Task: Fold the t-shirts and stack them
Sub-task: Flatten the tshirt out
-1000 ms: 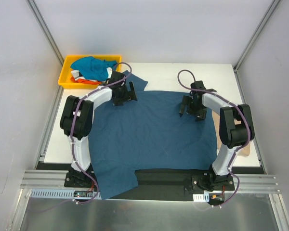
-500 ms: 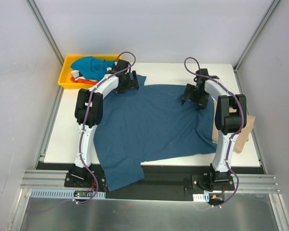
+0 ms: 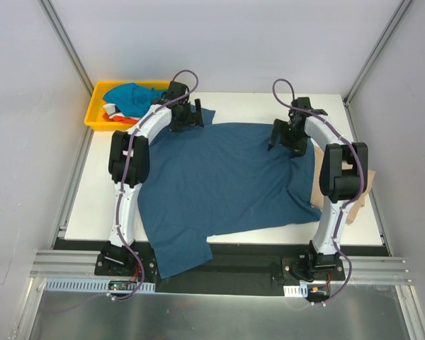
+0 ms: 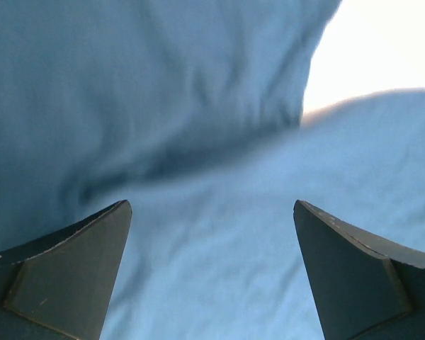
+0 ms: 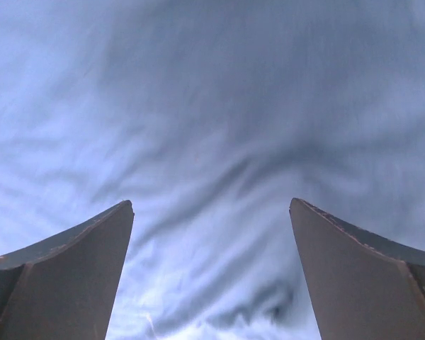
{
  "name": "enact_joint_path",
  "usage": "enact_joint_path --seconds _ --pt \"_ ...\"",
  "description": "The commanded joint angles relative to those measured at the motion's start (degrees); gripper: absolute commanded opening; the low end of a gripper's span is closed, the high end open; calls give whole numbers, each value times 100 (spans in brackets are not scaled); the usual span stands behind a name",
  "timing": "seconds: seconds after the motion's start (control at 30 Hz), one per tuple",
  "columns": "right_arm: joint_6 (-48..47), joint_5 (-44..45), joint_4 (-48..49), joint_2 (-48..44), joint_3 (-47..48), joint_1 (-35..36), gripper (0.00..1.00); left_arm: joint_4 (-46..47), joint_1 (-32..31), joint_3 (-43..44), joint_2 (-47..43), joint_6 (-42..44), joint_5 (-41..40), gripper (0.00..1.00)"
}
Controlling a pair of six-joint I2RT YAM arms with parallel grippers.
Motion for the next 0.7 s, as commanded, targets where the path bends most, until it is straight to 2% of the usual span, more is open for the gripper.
enact_joint_path --seconds 0.0,0.07,0.2,0.23,0.37,0.53,0.67 --pt "-145 -91 197 -1540 -467 68 97 -41 -246 -730 -1744 127 124 99" --pt "-57 -47 356 -2118 -924 121 97 -50 -334 -1468 -2247 -82 89 99" --pt "40 32 760 -3105 -1951 226 97 -50 -528 -3023 -3914 -557 37 99" --pt "75 41 900 -3281 -2328 235 97 -50 -676 -3670 -4198 -637 -33 99" --pt "119 111 1094 -4089 -3015 226 97 -251 -1090 -5089 -5778 -1040 -218 99" --pt "128 357 1200 -4539 -3359 235 97 -1007 -1459 -6494 -7196 -1638 -491 99" --pt "137 515 1217 -4557 -3395 235 97 -1517 -1819 -7358 -8276 -2376 -142 99"
